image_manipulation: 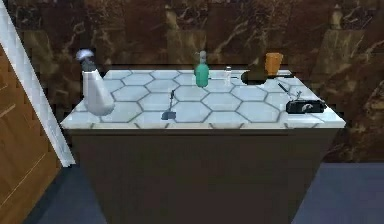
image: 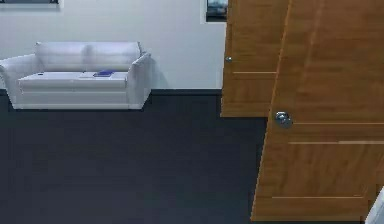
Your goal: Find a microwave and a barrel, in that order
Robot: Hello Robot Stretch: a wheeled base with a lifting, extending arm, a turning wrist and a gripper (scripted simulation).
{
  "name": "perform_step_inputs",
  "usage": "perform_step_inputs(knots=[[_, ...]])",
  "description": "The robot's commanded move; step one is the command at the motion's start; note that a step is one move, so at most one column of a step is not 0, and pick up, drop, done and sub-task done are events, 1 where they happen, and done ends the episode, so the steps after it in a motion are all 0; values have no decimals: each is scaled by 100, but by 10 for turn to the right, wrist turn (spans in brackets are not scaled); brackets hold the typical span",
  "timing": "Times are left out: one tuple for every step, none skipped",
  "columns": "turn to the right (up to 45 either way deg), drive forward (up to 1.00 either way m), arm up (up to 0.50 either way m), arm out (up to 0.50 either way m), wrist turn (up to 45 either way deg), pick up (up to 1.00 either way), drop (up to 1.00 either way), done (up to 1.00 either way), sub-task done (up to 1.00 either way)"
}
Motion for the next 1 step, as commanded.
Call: perform_step_inputs(knots=[[-210,0,0,0,0,0,0,0,0]])
